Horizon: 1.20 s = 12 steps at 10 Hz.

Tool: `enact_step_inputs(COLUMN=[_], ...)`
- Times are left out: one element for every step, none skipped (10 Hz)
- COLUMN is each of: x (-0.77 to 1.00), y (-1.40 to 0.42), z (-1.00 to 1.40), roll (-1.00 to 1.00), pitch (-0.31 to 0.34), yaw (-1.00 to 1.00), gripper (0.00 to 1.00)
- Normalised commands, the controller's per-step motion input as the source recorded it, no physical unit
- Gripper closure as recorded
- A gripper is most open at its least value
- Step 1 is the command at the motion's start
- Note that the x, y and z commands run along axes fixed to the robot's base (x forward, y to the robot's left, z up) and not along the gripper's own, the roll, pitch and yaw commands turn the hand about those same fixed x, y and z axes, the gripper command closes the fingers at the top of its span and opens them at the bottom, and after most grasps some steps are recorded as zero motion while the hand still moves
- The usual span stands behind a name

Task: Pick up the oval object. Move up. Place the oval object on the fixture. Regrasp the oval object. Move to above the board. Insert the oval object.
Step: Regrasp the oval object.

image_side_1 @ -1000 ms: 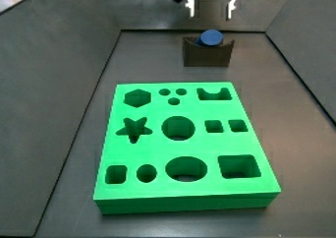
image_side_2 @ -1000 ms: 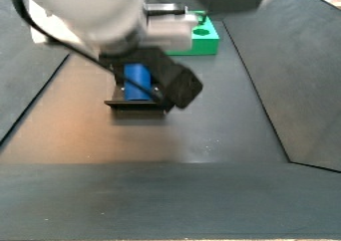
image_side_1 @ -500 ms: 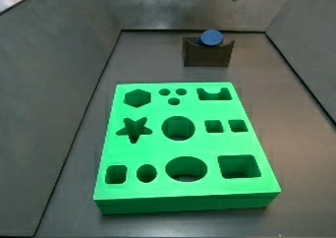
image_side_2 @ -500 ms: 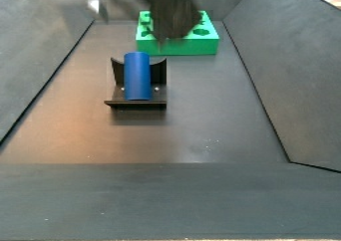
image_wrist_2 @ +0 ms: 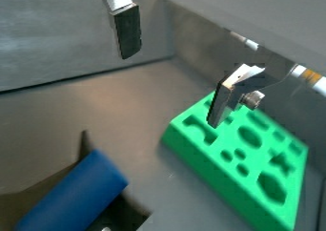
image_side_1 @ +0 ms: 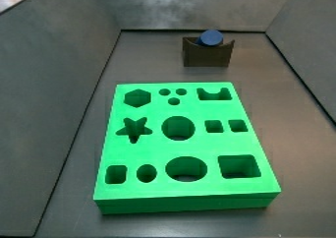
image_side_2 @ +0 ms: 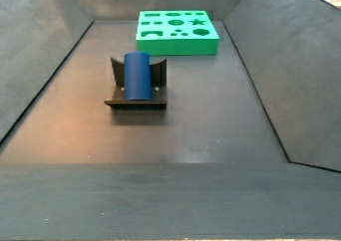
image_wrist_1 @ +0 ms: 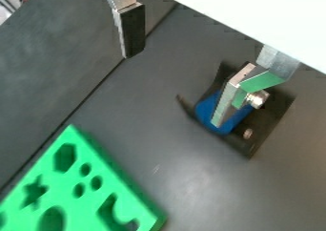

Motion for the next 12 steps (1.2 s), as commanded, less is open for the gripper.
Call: enact_step_inputs(x=[-0.04, -0.04, -0.04, -0.04, -0.04, -0.04, -0.03, -0.03, -0.03, -0.02, -0.01, 0.00], y=[-0.01, -0.03, -0.03, -0.02, -0.02, -0.02, -0.02, -0.02, -0.02, -0.02, -0.02, -0.02], z=[0.02, 0.00, 0.01, 0.01, 0.01, 0.01, 0.01, 0.01, 0.01, 0.01, 0.01, 0.00], roll=[1.00, 1.00, 1.00, 1.00, 1.00, 1.00, 1.00, 1.00, 1.00, 1.00, 1.00, 1.00], pitch=[0.017, 0.012, 0.006, 0.000, -0.008, -0.012, -0.019, -0.021, -0.021, -0.017, -0.013, -0.011], yaw=[0.01, 0.01, 0.02, 0.02, 0.02, 0.02, 0.02, 0.02, 0.02, 0.02, 0.02, 0.02], gripper=[0.00, 0.00, 0.00, 0.00, 0.00, 0.00, 0.00, 0.00, 0.00, 0.00, 0.00, 0.00])
